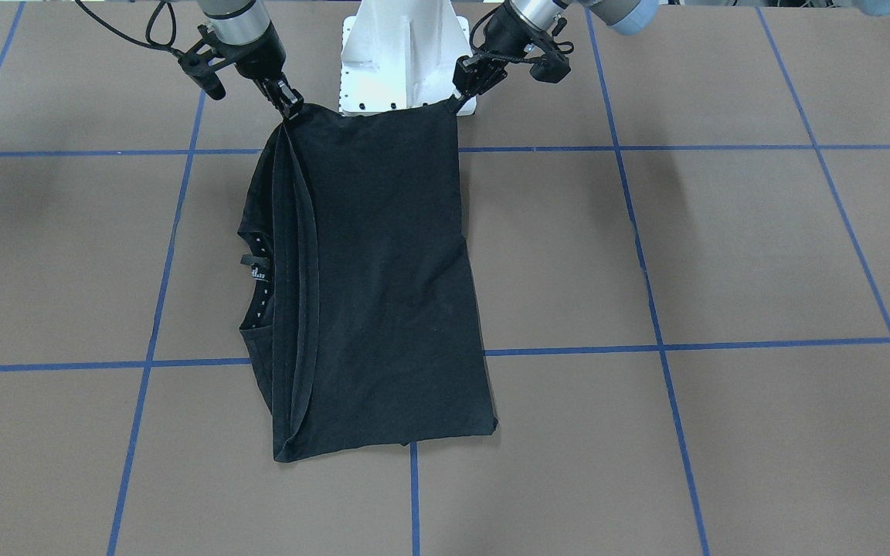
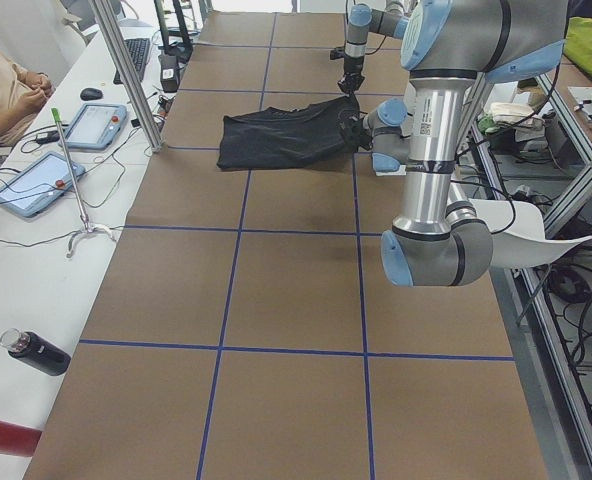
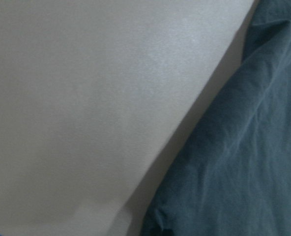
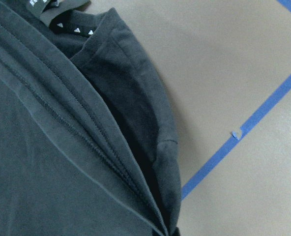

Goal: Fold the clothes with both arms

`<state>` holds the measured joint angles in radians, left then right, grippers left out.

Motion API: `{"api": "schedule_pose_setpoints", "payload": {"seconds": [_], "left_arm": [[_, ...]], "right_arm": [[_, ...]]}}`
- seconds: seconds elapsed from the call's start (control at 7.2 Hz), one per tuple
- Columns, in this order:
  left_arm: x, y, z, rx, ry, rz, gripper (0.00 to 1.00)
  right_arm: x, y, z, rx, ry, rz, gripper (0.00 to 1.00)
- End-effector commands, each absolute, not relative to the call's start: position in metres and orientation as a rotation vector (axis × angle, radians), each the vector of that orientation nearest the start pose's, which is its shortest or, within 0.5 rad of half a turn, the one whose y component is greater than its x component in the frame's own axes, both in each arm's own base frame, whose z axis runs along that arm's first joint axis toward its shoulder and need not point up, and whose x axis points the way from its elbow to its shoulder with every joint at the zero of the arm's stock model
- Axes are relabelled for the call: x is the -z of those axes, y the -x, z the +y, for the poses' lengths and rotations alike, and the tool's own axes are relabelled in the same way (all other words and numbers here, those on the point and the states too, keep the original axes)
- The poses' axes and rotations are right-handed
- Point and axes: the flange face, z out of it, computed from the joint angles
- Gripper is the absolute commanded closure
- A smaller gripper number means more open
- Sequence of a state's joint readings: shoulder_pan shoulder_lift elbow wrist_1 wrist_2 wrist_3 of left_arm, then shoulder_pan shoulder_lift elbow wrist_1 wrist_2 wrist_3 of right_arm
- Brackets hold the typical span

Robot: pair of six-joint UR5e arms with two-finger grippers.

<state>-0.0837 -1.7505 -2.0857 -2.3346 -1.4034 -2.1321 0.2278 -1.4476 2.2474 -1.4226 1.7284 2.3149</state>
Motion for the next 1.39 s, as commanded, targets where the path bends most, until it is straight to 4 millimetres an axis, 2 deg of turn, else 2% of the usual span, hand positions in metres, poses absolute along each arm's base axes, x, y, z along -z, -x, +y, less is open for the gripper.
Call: {"api": "schedule_pose_setpoints", "payload": {"seconds": [0.0, 0.28, 0.42, 0.56, 0.69, 0.83, 0.97, 1.11, 1.25], "left_arm": [[-0.212, -0.443, -0.183, 0.613, 0.284, 1.539, 1.00], [-0.191, -0.419, -0.181, 0.602, 0.305, 1.590, 1.00], [-0.184, -0.416, -0.187, 0.610, 0.296, 1.602, 1.00], [-0.185, -0.408, -0.217, 0.649, 0.240, 1.611, 1.00], [-0.180, -0.402, -0.247, 0.663, 0.220, 1.597, 1.00], [-0.159, -0.404, -0.280, 0.683, 0.194, 1.561, 1.00], [-0.155, -0.413, -0.302, 0.678, 0.175, 1.530, 1.00], [-0.164, -0.414, -0.322, 0.689, 0.129, 1.509, 1.00], [-0.172, -0.415, -0.340, 0.696, 0.082, 1.492, 1.00]], "right_arm": [[-0.260, 0.408, -0.211, -0.796, 0.463, -0.958, 1.00], [-0.248, 0.394, -0.208, -0.789, 0.485, -0.988, 1.00], [-0.241, 0.384, -0.223, -0.818, 0.471, -1.017, 1.00], [-0.243, 0.372, -0.254, -0.886, 0.433, -1.032, 1.00], [-0.246, 0.366, -0.299, -0.932, 0.484, -1.013, 1.00], [-0.238, 0.368, -0.353, -0.951, 0.555, -1.009, 1.00], [-0.241, 0.363, -0.385, -0.979, 0.571, -1.001, 1.00], [-0.249, 0.357, -0.405, -0.989, 0.541, -0.997, 1.00], [-0.251, 0.360, -0.433, -0.995, 0.538, -0.987, 1.00]]}}
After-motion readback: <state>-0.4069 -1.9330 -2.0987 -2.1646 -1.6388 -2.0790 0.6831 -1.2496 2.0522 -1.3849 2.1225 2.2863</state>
